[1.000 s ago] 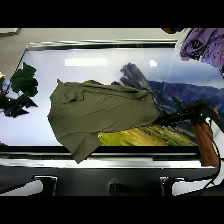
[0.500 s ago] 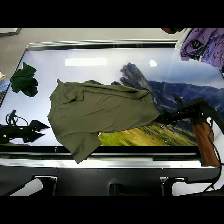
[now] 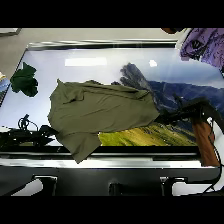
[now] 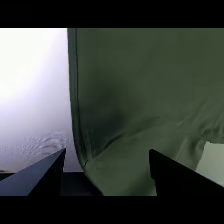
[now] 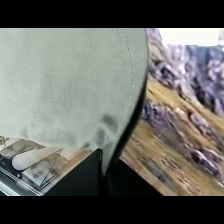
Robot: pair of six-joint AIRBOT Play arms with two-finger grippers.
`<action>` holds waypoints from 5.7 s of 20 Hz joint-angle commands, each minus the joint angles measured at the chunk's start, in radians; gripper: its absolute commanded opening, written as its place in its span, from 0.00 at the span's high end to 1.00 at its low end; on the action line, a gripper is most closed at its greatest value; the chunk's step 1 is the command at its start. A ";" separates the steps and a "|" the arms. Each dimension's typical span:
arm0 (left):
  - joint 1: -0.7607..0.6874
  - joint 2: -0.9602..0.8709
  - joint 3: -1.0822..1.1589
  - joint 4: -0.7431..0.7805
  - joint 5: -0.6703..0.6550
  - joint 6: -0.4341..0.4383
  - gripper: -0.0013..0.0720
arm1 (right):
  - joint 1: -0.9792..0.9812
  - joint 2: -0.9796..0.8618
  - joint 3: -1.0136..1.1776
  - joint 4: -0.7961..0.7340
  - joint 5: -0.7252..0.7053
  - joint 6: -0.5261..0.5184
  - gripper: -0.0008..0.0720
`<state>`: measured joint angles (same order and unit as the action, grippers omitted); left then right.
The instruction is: Fold the clothes and pants, and hang the long-sleeved shirts on hangers.
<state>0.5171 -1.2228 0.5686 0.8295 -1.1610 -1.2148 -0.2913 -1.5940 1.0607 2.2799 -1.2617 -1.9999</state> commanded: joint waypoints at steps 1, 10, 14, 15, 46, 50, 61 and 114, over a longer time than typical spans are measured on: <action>-0.008 0.000 -0.041 0.000 -0.004 -0.008 0.16 | 0.001 0.001 0.001 0.001 -0.011 0.000 0.95; -0.032 -0.033 -0.056 -0.056 0.093 -0.004 0.40 | 0.001 0.021 0.001 0.001 -0.001 0.000 0.95; -0.110 -0.078 -0.056 -0.056 0.125 -0.004 0.85 | 0.001 0.041 0.001 0.000 -0.008 0.000 0.95; -0.121 -0.075 -0.051 -0.058 0.126 -0.004 0.96 | 0.001 0.052 0.001 0.000 -0.010 0.000 0.95; -0.170 0.296 1.403 0.418 -0.191 -0.278 0.97 | 0.189 0.594 1.039 -0.483 -0.071 0.536 0.95; -0.197 0.011 1.403 0.326 -0.311 -0.225 0.97 | 0.189 0.340 0.944 -0.484 -0.198 0.550 0.95; -0.386 -0.764 1.406 0.323 0.034 -0.198 0.96 | 0.189 -0.311 0.908 -0.451 0.067 0.489 0.95; -0.012 0.169 -0.150 -0.004 0.013 -0.010 0.15 | -0.146 0.051 0.237 -0.090 -0.266 0.239 0.42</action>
<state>0.5056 -1.0958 0.5434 0.9012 -1.1938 -1.2949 -0.4335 -1.5524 1.3331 2.1815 -1.5402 -1.7542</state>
